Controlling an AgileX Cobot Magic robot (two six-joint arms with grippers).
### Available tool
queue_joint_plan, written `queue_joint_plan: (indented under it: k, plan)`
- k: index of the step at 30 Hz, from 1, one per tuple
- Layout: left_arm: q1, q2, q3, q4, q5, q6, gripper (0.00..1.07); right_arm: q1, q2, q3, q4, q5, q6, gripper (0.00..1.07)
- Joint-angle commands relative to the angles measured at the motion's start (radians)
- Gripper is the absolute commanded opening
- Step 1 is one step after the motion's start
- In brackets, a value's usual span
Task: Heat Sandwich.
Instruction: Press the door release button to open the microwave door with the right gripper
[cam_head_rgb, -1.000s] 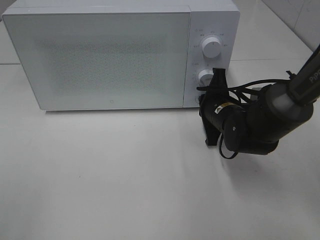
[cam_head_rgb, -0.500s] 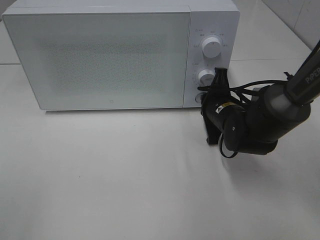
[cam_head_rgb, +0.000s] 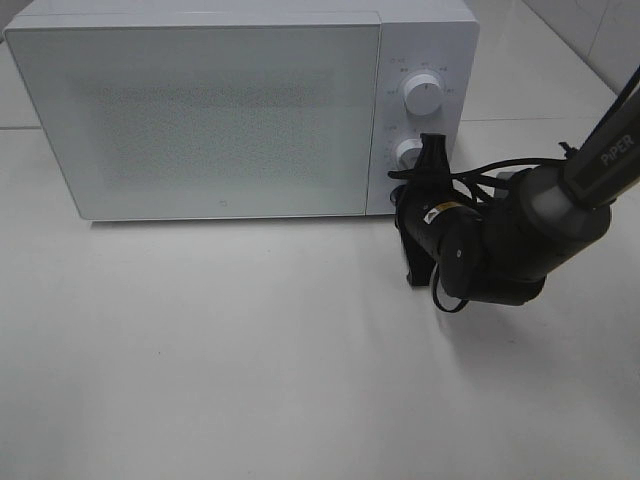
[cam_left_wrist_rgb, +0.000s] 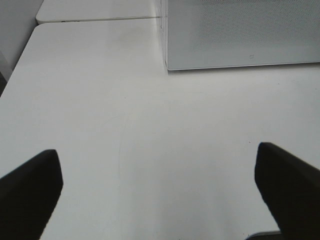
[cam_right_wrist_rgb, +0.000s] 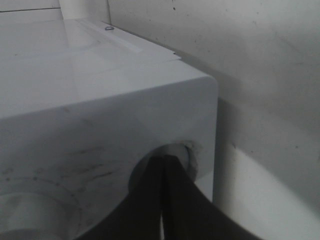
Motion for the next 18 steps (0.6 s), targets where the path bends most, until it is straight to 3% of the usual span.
queue_joint_plan:
  k: [1, 8, 18]
  plan:
    - [0.001, -0.023, 0.004, -0.007, -0.007, -0.005, 1.03, -0.015, -0.007, -0.08, -0.01, -0.215, -0.045, 0.01]
    - [0.001, -0.023, 0.004, -0.007, -0.007, -0.005, 1.03, -0.015, 0.046, -0.147, -0.008, -0.233, -0.047, 0.01]
    - [0.001, -0.023, 0.004, -0.007, -0.007, -0.005, 1.03, -0.015, 0.046, -0.147, -0.006, -0.229, -0.07, 0.01]
